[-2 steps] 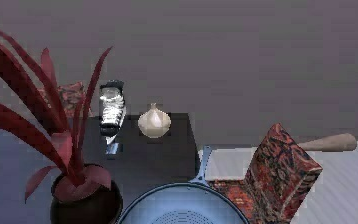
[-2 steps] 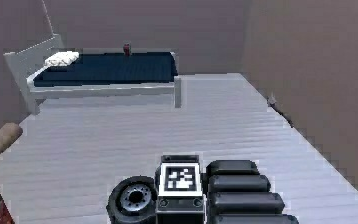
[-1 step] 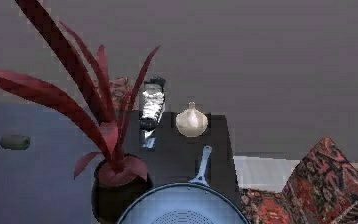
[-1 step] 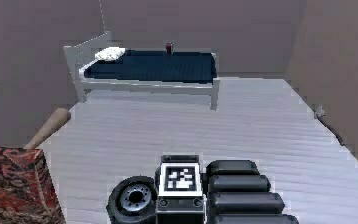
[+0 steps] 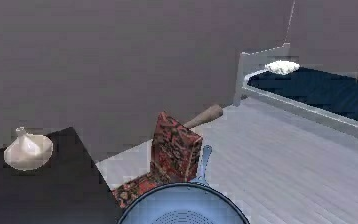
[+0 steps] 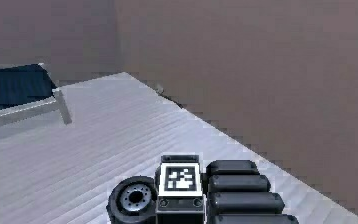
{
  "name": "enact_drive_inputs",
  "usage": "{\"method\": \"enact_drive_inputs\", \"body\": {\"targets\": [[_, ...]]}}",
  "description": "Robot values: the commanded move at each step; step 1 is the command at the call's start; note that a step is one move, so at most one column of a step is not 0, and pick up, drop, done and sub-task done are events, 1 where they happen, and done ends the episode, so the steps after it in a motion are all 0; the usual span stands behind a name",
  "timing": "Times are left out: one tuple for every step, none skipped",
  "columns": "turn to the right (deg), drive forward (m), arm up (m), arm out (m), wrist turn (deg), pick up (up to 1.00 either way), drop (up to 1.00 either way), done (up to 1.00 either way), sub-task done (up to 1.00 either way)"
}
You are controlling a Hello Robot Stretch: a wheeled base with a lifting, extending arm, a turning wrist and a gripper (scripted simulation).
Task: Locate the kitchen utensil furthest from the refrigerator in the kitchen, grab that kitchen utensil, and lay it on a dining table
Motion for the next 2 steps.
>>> {"method": "enact_drive_inputs", "body": {"targets": [[45.0, 0.0, 0.0, 0.0, 0.0, 0.0, 0.0, 0.0, 0.0], [45.0, 0.0, 0.0, 0.0, 0.0, 0.0, 0.0, 0.0, 0.0]]}}
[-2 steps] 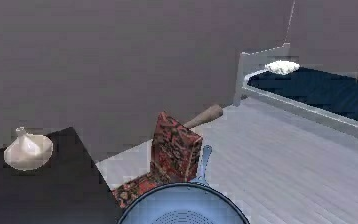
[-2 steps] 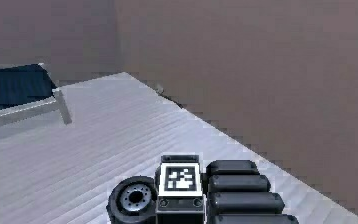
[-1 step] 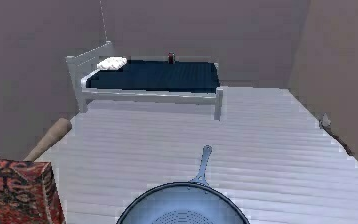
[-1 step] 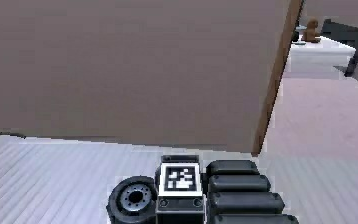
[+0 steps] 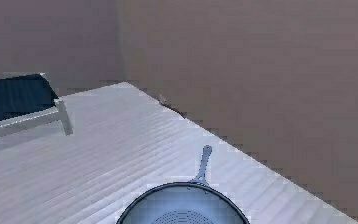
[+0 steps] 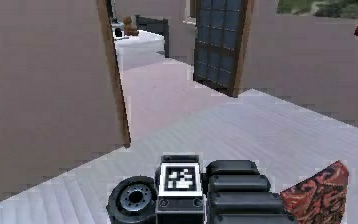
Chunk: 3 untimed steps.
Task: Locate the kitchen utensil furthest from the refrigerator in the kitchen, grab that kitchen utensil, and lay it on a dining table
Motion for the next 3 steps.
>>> {"method": "enact_drive_inputs", "body": {"targets": [[18.0, 0.0, 0.0, 0.0, 0.0, 0.0, 0.0, 0.0, 0.0], [-45.0, 0.0, 0.0, 0.0, 0.0, 0.0, 0.0, 0.0, 0.0], [-45.0, 0.0, 0.0, 0.0, 0.0, 0.0, 0.0, 0.0, 0.0]]}}
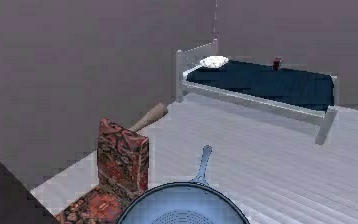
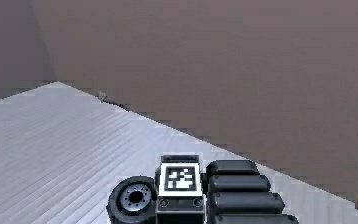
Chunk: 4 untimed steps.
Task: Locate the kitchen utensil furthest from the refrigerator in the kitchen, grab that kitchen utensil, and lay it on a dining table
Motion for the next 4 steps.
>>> {"method": "enact_drive_inputs", "body": {"targets": [[-45.0, 0.0, 0.0, 0.0, 0.0, 0.0, 0.0, 0.0, 0.0], [-33.0, 0.0, 0.0, 0.0, 0.0, 0.0, 0.0, 0.0, 0.0], [-45.0, 0.0, 0.0, 0.0, 0.0, 0.0, 0.0, 0.0, 0.0], [-45.0, 0.0, 0.0, 0.0, 0.0, 0.0, 0.0, 0.0, 0.0]]}}
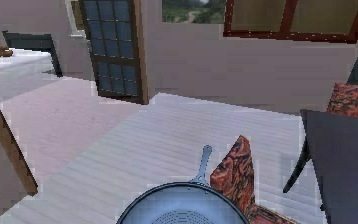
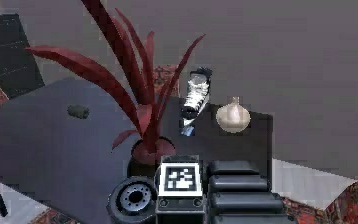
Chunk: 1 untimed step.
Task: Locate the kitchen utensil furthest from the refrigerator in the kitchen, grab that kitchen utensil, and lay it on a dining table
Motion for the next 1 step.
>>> {"method": "enact_drive_inputs", "body": {"targets": [[-45.0, 0.0, 0.0, 0.0, 0.0, 0.0, 0.0, 0.0, 0.0]]}}
